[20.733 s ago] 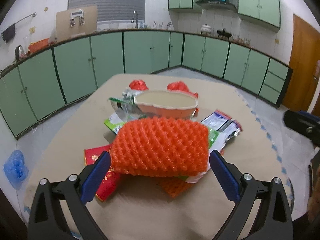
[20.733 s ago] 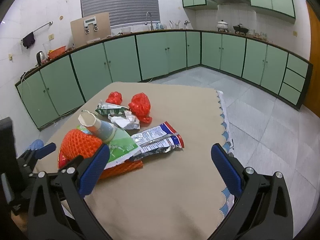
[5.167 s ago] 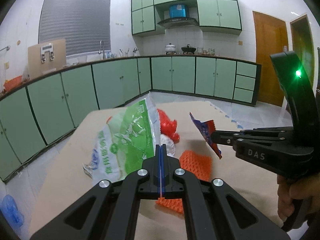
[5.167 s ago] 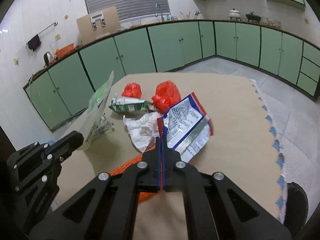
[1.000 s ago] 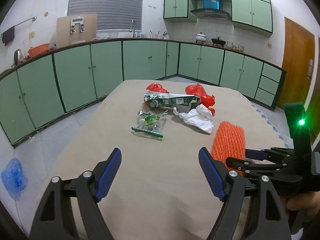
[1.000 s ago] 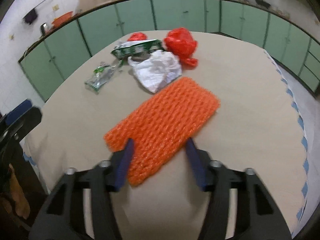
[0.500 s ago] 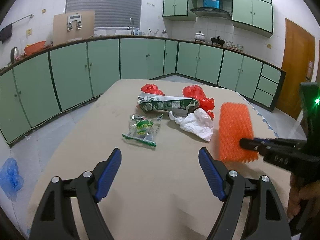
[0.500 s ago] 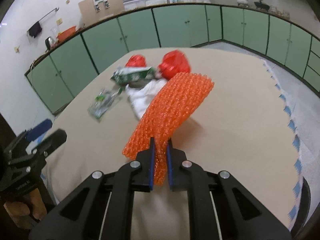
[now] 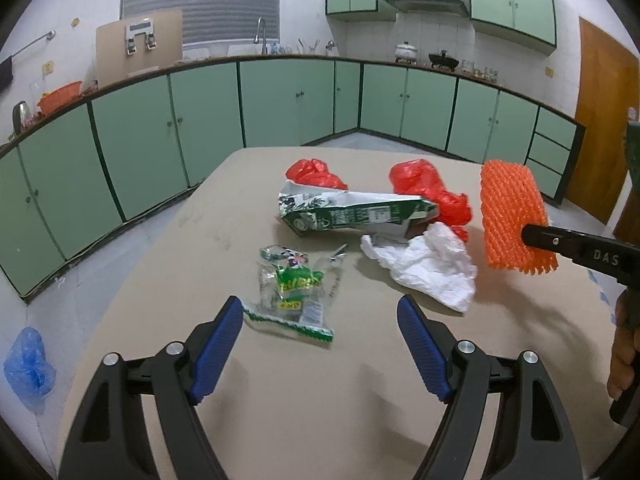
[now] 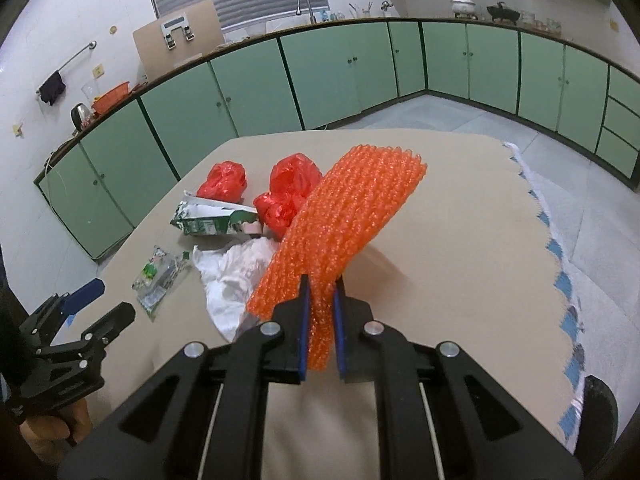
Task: Collect trash
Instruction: 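Grasp the clear green snack packet with the left gripper while the right gripper holds the net, then carry the net and packet over the black bin and open both grippers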
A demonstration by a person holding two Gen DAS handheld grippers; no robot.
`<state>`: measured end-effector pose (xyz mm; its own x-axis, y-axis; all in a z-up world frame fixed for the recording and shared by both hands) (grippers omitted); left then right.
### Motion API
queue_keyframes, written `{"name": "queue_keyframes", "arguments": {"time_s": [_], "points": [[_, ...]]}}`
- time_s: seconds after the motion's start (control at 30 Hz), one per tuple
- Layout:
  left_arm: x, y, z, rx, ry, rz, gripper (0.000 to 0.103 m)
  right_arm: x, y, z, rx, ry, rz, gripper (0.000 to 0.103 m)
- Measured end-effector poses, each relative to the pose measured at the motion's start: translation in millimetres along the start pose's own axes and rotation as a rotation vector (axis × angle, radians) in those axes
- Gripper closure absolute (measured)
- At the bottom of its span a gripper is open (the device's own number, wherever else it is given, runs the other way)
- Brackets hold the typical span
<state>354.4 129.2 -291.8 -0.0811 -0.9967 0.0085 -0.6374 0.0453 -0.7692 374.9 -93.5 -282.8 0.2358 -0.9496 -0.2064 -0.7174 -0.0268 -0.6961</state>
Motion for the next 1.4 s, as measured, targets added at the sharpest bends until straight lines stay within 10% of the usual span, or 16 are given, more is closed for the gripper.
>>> {"name": "queue_keyframes", "arguments": {"time_s": [0.3,0.4,0.6,1.0,1.4], "points": [[-12.3,-5.6,39.8,-0.095,-0.010,-0.020,0.027,1.8,-2.6,14.1,-0.007,-0.023,0.024,0.094],[-12.8,-1.2,51.7,-0.151,0.007,-0.029,0.059,1.4,-2.6,14.0,-0.007,-0.027,0.027,0.094],[-10.3,-3.6,41.9,-0.122,0.023,-0.038,0.076,2.9,1.0,2.7,-0.005,-0.027,0.023,0.094],[20.0,-22.3,-41.2,-0.007,0.096,-0.055,0.081,9.1,8.8,-65.6,0.044,-0.011,0.016,0.094],[157.2,-9.8,-91.2,0.000,0.306,0.065,0.081,81.2,64.8,-161.2,0.049,0.111,0.058,0.094]]}}
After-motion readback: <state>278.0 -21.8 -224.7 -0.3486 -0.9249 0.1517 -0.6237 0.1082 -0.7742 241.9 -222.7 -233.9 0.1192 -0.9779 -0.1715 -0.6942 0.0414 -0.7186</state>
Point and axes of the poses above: each gripper's, at about its wrist camera, not at the fingertips, and z roughly the way its jaws point, x to its right, y to its underside, the point moved 9 cm from there along z, roughly the way its jaws point, and after that the axes turned 1 degree about y, right-handed, at the moved point
